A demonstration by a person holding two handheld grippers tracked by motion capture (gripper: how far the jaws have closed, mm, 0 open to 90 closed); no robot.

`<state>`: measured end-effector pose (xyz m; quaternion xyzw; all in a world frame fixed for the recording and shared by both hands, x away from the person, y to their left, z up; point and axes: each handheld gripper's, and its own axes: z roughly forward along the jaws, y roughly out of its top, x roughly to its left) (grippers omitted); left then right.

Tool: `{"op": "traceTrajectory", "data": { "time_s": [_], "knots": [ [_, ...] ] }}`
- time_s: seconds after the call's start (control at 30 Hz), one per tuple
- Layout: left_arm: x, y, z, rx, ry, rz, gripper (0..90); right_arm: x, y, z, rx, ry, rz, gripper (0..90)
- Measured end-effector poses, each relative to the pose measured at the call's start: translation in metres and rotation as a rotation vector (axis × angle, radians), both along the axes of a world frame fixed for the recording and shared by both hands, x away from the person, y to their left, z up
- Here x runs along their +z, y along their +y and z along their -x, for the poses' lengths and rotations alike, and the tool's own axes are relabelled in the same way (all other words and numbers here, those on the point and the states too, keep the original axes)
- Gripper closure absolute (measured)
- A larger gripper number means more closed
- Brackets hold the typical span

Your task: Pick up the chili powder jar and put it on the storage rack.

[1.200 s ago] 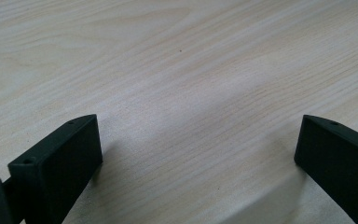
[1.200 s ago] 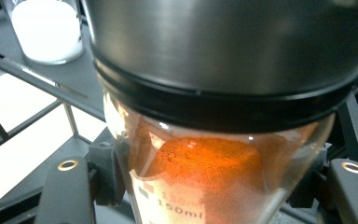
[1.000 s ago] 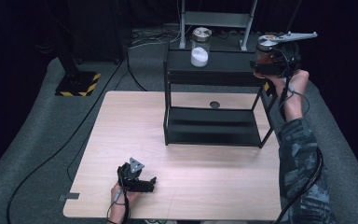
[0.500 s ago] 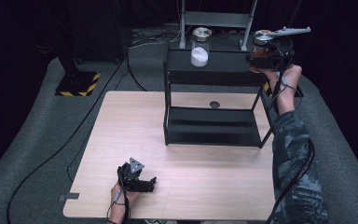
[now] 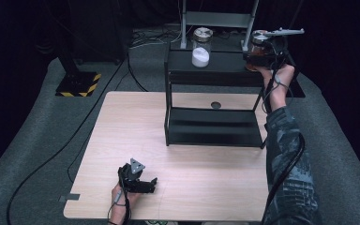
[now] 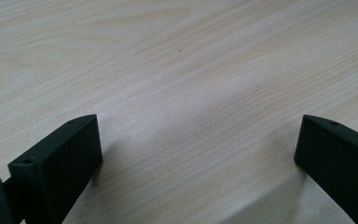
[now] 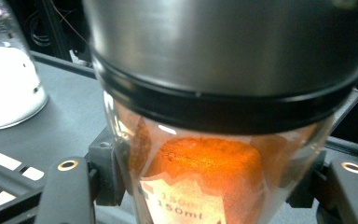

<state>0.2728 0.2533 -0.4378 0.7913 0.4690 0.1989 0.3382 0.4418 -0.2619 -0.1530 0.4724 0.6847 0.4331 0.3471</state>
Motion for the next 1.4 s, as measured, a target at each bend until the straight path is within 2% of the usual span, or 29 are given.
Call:
{"op": "traceTrajectory", "data": {
  "time_s": [0.23,0.43,0.93,1.1,1.2,1.27,1.33,1.4],
  "knots": [
    [0.0,0.0,0.0,-0.002,0.001,-0.003,0.1,-0.007,0.002,-0.007,-0.012,0.003,-0.006,31.1],
    [0.0,0.0,0.0,-0.002,0.0,-0.004,0.1,-0.018,-0.002,-0.008,-0.014,-0.021,-0.05,31.1],
    [0.0,0.0,0.0,-0.002,0.001,-0.003,0.0,-0.025,0.0,-0.005,-0.025,-0.05,-0.059,31.0],
    [0.0,0.0,0.0,-0.002,0.001,-0.003,0.1,-0.021,-0.001,-0.006,-0.017,-0.035,-0.055,30.5],
    [0.0,0.0,0.0,0.0,0.001,0.001,0.1,-0.019,-0.003,-0.002,-0.017,-0.038,-0.057,21.4],
    [0.0,0.0,0.0,0.0,0.001,0.0,0.1,-0.015,-0.005,0.001,-0.012,-0.036,-0.062,11.4],
    [0.0,0.0,0.0,-0.002,0.001,-0.003,0.1,-0.007,-0.008,0.005,0.005,-0.013,-0.054,4.2],
    [0.0,0.0,0.0,0.0,-0.001,0.001,0.1,-0.001,-0.01,0.011,0.02,0.008,-0.036,1.3]
  ]
}}
